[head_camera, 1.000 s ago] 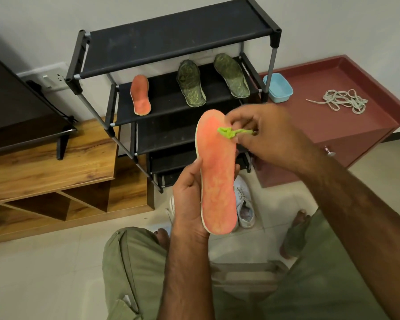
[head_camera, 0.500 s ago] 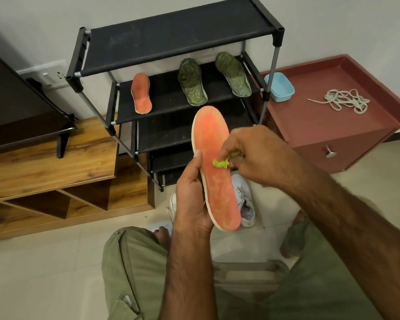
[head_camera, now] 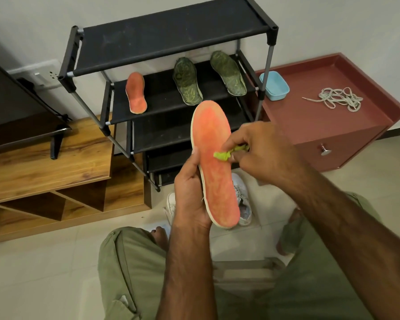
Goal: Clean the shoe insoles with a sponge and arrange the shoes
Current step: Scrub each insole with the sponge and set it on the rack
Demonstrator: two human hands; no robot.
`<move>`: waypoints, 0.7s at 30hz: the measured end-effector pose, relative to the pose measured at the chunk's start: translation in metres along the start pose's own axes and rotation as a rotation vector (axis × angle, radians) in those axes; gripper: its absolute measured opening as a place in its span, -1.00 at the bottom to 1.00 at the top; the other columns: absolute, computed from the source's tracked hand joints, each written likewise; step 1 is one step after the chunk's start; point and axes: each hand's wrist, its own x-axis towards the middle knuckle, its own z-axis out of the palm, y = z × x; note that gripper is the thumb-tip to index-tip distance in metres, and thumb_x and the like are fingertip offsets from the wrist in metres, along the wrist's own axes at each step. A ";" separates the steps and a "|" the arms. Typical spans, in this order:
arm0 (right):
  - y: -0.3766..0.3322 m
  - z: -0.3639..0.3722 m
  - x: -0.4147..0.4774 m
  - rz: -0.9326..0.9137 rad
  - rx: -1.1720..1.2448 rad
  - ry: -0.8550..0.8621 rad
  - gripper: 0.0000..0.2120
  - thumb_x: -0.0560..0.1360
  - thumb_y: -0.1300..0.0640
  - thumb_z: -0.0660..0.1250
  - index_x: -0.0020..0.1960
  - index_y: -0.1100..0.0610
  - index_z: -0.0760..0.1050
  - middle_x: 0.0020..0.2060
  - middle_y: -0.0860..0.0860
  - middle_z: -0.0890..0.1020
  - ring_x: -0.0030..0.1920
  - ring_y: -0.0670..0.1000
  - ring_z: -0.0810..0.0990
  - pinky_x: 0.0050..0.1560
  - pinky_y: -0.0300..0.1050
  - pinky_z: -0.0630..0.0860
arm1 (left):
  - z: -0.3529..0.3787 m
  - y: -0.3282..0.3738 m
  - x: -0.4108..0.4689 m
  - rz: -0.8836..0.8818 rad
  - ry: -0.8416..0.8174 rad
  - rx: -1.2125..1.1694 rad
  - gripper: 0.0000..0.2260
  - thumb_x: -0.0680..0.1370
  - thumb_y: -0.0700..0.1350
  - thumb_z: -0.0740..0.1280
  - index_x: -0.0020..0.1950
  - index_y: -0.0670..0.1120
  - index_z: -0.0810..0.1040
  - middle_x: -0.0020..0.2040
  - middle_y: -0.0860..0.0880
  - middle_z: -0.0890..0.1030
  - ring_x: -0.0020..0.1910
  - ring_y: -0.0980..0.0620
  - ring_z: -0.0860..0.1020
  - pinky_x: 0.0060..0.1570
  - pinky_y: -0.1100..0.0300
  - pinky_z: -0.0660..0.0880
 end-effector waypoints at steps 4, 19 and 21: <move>-0.009 0.009 -0.007 -0.047 -0.050 0.056 -0.80 0.50 0.21 0.49 0.05 -0.05 0.75 -0.12 -0.20 0.60 -0.13 -0.14 0.58 -0.07 -0.27 0.48 | 0.005 0.004 0.000 -0.001 -0.021 -0.043 -0.59 0.66 0.05 0.23 0.24 -0.24 0.66 0.01 -0.19 0.69 -0.03 -0.12 0.65 0.05 0.05 0.61; -0.024 0.000 -0.020 0.002 0.092 0.178 -0.88 0.58 0.04 0.38 0.03 -0.12 0.68 -0.01 -0.18 0.59 -0.07 -0.12 0.62 0.01 0.09 0.63 | 0.021 0.004 -0.030 0.037 0.012 0.005 -0.59 0.65 0.07 0.23 0.29 -0.21 0.60 0.03 -0.20 0.70 -0.04 -0.11 0.67 -0.06 0.05 0.62; -0.029 0.004 -0.029 0.008 0.008 0.170 -0.84 0.56 -0.12 0.40 0.08 -0.12 0.66 0.04 -0.16 0.51 -0.05 -0.13 0.58 0.01 0.04 0.61 | 0.017 0.003 -0.036 0.044 0.015 0.011 -0.57 0.65 0.08 0.23 0.34 -0.20 0.58 0.13 -0.23 0.68 0.09 -0.17 0.66 0.03 0.00 0.61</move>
